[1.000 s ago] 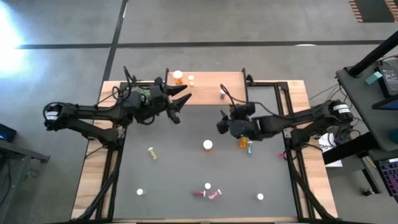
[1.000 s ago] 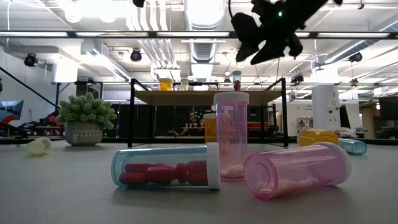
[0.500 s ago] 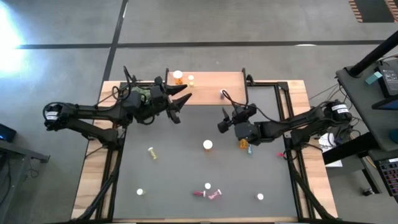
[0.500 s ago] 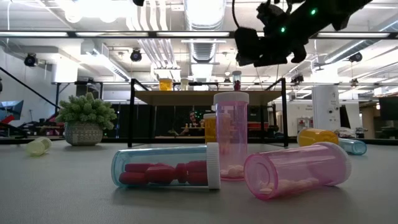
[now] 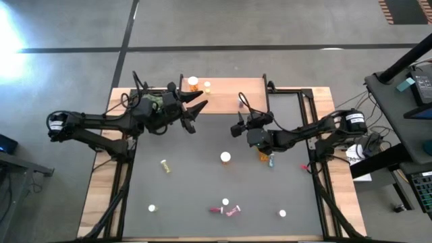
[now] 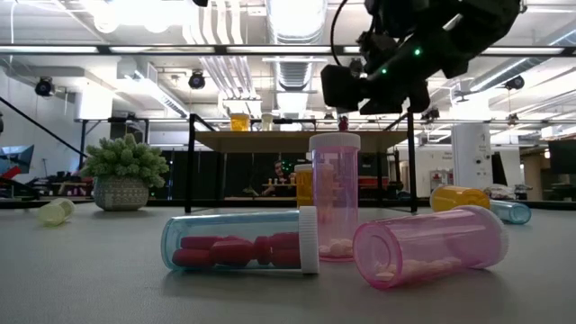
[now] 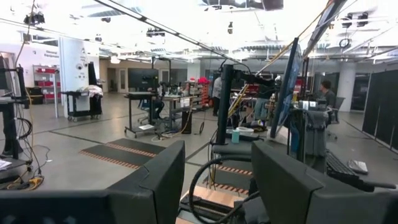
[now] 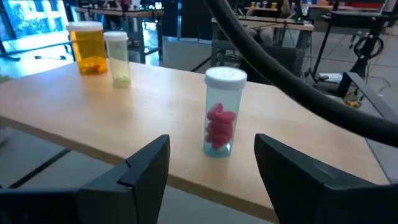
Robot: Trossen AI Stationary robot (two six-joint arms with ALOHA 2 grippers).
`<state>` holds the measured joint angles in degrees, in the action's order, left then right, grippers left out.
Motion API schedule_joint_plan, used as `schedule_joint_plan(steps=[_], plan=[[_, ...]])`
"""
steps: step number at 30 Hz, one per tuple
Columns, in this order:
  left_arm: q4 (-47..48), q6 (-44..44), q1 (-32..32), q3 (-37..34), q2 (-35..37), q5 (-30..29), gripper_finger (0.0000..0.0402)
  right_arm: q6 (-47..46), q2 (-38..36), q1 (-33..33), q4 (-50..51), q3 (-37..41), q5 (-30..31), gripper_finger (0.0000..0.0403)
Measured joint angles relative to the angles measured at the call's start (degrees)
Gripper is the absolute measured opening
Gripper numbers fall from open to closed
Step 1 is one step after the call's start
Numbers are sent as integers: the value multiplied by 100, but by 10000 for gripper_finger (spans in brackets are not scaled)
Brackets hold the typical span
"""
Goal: Pick and place medicine bottles onto shelf by color
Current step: Put the right blue pill bottle to the right of the yellow pill bottle on the shelf
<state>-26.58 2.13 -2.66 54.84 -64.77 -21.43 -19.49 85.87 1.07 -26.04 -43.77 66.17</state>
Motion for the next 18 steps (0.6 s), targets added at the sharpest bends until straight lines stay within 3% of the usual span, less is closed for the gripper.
schedule_joint_plan(steps=[18], plan=[[5,3,-1,1,0,-2,169,-99,164,-395,-649,-85,-74,210]])
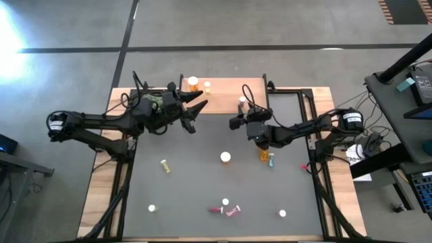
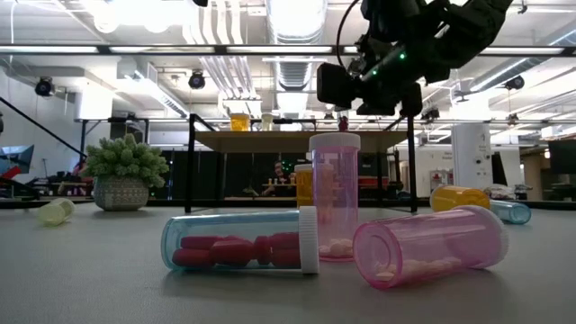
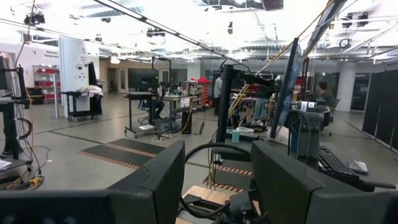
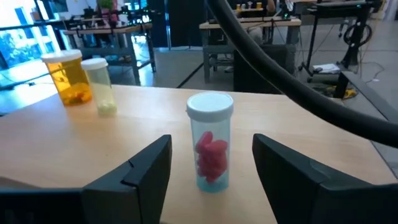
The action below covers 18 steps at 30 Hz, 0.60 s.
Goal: Pick and place medicine bottles onto shelf by color
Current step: Put the right blue pill bottle to the right of the yellow pill bottle on the shelf
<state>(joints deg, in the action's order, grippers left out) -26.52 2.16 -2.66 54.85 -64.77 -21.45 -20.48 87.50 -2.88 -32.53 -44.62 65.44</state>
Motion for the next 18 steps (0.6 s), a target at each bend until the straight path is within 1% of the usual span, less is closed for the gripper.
schedule_joint_plan(steps=[4,9,18], plan=[[2,1,1,-2,0,0,169,-136,54,-82,-11,0,-267,186],[4,8,-1,-2,0,0,169,-222,153,-120,-106,0,-292,162],[5,8,-1,-11,-2,0,169,-238,229,-241,-246,0,-299,157]])
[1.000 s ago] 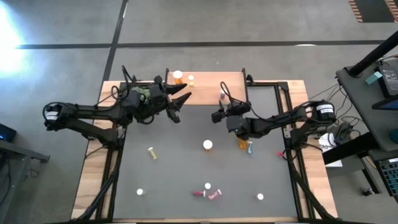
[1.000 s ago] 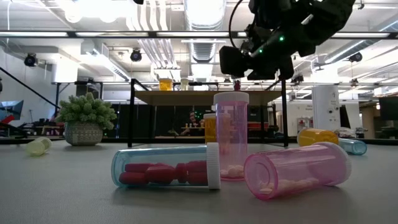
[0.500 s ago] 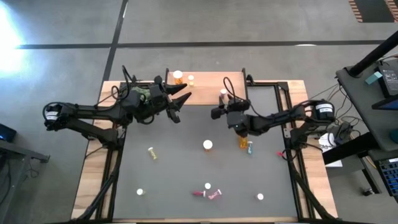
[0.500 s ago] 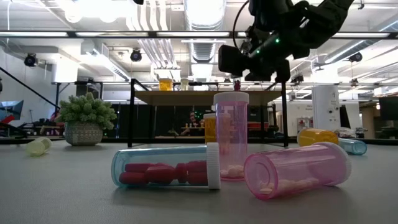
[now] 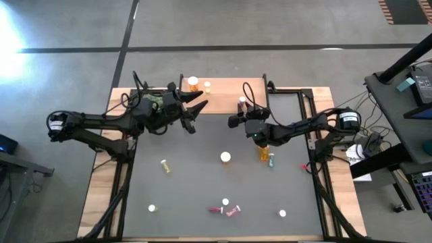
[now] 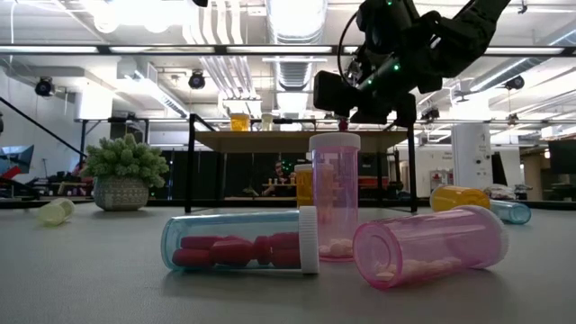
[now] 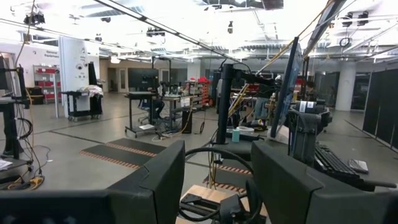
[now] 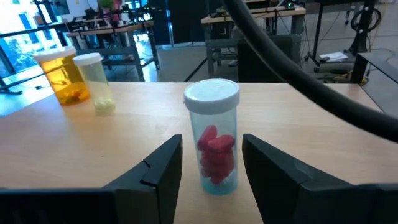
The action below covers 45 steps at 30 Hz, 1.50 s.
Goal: Pick and place medicine bottles onto shelf by color
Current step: Put the right blue pill bottle to the right of the yellow pill bottle on the shelf
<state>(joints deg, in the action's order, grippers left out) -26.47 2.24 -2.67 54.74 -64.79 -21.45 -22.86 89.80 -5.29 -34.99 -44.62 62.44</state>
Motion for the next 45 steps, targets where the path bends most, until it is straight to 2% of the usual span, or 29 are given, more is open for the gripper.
schedule_joint_plan(steps=[15,26,45], plan=[[-1,11,2,-4,0,0,169,-6,-7,-148,-317,0,-161,154],[1,15,-1,-7,0,-2,169,-5,-9,-218,-306,0,-139,130],[2,17,-1,-9,-2,0,169,30,-11,-226,-642,-59,-149,111]])
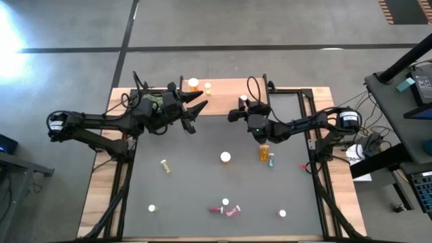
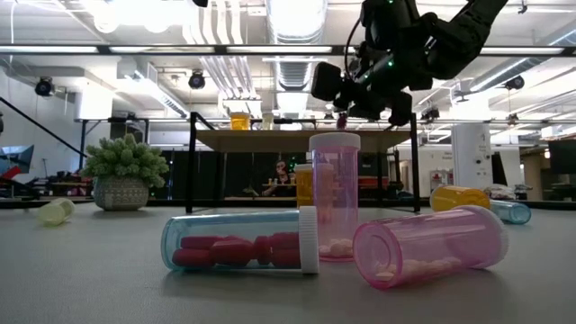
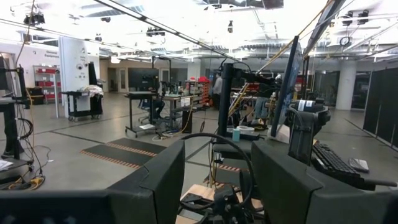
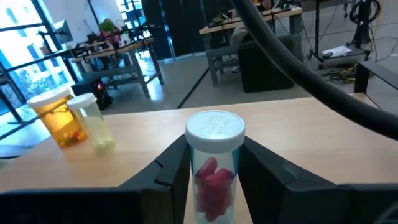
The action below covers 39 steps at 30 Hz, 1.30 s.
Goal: Pick and place medicine bottles onto shelf by color
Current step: Put the right blue pill bottle to the right of the yellow pill bottle on the shelf
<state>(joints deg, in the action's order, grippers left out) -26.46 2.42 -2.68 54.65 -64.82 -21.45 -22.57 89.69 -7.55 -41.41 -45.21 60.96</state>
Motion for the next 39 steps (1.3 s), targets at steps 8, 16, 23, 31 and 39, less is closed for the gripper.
schedule_joint_plan(steps=[8,16,23,31,39], plan=[[5,0,2,0,0,0,169,963,0,0,94,-517,-149,102],[7,0,0,-43,1,0,169,1310,230,-115,361,-1043,-144,101],[9,0,2,-68,4,0,169,1104,1103,-303,408,-1658,-160,104],[12,467,0,-68,77,0,169,1794,1765,-407,688,-2623,-311,108],[42,596,0,-68,226,-4,169,-58,1496,-742,2383,-2578,-399,109]])
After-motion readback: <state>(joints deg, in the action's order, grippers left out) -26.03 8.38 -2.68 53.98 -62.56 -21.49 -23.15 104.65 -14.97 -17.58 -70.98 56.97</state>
